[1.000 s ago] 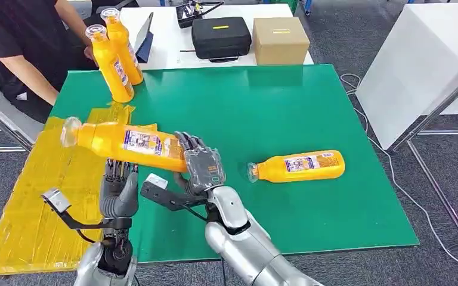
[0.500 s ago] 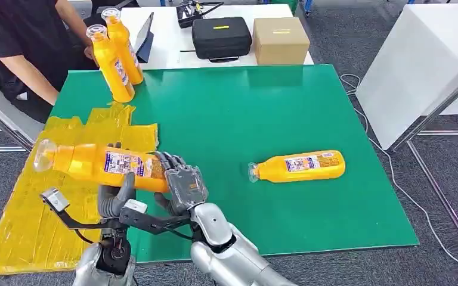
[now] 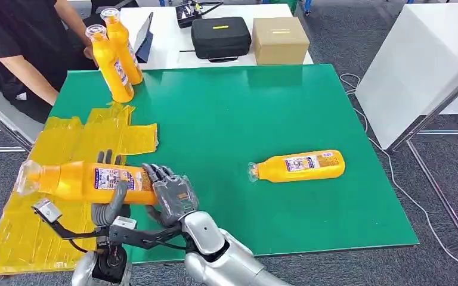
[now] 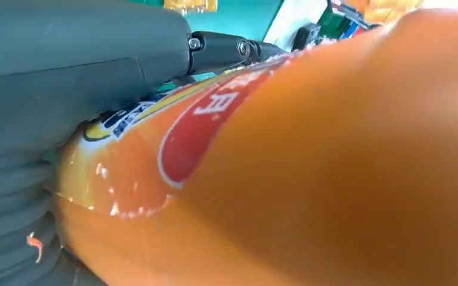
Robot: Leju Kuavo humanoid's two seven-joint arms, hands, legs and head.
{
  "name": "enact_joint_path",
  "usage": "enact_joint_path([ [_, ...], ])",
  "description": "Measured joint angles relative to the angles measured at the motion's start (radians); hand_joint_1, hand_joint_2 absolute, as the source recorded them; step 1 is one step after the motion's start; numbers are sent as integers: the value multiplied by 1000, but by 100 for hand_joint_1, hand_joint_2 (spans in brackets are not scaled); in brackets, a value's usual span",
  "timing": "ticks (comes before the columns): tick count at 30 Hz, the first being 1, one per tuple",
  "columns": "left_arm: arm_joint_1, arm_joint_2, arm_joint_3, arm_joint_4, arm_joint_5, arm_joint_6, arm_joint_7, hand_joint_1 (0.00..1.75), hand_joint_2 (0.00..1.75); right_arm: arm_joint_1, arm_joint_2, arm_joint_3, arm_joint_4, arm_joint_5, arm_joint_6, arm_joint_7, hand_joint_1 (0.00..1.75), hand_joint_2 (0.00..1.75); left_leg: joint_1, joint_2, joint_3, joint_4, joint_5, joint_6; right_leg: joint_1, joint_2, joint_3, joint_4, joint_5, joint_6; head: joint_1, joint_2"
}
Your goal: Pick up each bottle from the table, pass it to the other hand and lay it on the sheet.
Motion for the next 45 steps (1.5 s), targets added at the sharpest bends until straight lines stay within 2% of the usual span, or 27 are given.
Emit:
enact_joint_path([
  [1, 5, 0, 2, -5, -2, 3, -1, 164, 175, 0, 0, 5, 3, -5, 3, -2, 175, 175, 0, 0, 0, 0, 0, 0, 0, 0, 0, 0, 0, 0, 0, 0],
  [2, 11, 0, 6, -10, -4, 6, -2, 175, 175, -1, 0, 9, 7, -10, 4, -7, 175, 175, 0, 0, 0, 0, 0, 0, 0, 0, 0, 0, 0, 0, 0, 0],
  [24, 87, 13, 15, -72, 14, 39, -40, 175, 175, -7, -1, 66, 51, -37, 6, -45, 175, 175, 0, 0, 0, 0, 0, 0, 0, 0, 0, 0, 0, 0, 1, 0],
  [25, 88, 13, 15, -74, 14, 39, -40, 175, 175, -8, -1, 67, 51, -40, 7, -47, 145, 175, 0, 0, 0, 0, 0, 0, 0, 0, 0, 0, 0, 0, 1, 0],
  [26, 90, 14, 15, -75, 14, 40, -40, 175, 175, -8, 0, 67, 52, -48, 8, -51, 98, 175, 0, 0, 0, 0, 0, 0, 0, 0, 0, 0, 0, 0, 1, 0],
  [27, 92, 14, 15, -76, 14, 41, -41, 175, 175, -7, -1, 67, 53, -58, 8, -56, 2, 175, 0, 0, 0, 0, 0, 0, 0, 0, 0, 0, 0, 0, 1, 0],
  [28, 94, 14, 15, -77, 14, 43, -41, 175, 175, -7, -1, 67, 54, -72, 7, -61, 0, 175, 0, 0, 0, 0, 0, 0, 0, 0, 0, 0, 0, 0, 1, 0],
  [29, 95, 14, 15, -80, 14, 47, -42, 175, 175, -7, 0, 67, 56, -86, 3, -66, 0, 0, 0, 0, 0, 0, 0, 0, 0, 0, 0, 0, 0, 0, 0, 0],
  [35, 89, 15, 19, -101, -22, 90, -60, 175, 175, -2, -4, 50, 59, -196, -74, -131, 0, 0, 0, 0, 0, 0, 0, 0, 0, 0, 0, 0, 0, 0, 0, 0],
  [42, 78, 15, 34, -118, -39, 116, -74, 175, 175, 33, -18, -2, 34, -242, -87, -158, 0, 0, 0, 0, 0, 0, 0, 0, 0, 0, 0, 0, 0, 0, 0, 0],
  [45, 79, 15, 42, -131, -101, 179, -108, 175, 175, 49, -27, -37, 9, -287, -104, -174, 0, 0, 0, 0, 0, 0, 0, 0, 0, 0, 0, 0, 0, 0, 0, 0],
])
